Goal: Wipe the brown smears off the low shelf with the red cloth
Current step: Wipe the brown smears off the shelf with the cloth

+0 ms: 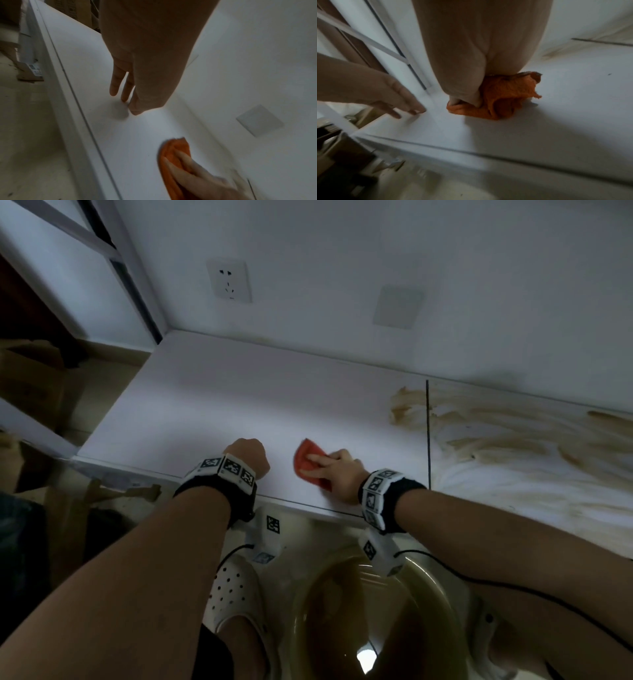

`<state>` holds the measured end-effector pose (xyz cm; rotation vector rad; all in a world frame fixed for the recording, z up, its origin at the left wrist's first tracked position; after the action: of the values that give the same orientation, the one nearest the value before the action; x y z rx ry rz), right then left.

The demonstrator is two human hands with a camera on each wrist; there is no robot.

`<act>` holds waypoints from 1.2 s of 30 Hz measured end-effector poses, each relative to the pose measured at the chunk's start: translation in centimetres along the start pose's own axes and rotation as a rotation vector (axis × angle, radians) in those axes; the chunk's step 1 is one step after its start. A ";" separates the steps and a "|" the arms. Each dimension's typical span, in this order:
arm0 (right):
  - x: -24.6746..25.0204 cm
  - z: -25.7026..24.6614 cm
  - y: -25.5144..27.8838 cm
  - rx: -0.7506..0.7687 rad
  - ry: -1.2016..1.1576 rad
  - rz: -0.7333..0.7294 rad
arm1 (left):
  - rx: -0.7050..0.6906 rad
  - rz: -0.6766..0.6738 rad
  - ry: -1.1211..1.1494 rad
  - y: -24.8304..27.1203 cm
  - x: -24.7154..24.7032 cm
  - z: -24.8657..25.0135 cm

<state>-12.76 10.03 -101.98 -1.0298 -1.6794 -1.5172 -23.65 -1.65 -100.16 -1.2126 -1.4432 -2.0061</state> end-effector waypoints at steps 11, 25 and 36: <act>-3.4 10.4 9.6 -0.273 -0.007 -0.123 | -0.143 -0.051 0.001 2.6 -2.1 5.6; -0.8 7.5 5.6 -0.181 0.089 -0.173 | -0.277 0.024 0.037 1.1 -2.5 10.7; -0.9 17.0 8.7 -0.421 0.021 -0.133 | -0.326 0.018 0.040 -0.6 -1.9 12.9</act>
<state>-4.03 26.99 -100.71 -1.1218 -1.4696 -2.0195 -17.58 9.93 -100.76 -1.2962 -1.1101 -2.3029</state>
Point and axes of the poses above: each hand's wrist, its own y-axis away from the middle knuckle, its own x-axis out of the back of the hand, z = x × y, the point moved 9 cm from there along -y, towards the middle knuckle, and after that the axes turned 6 degrees about y, right-handed, at the moved point
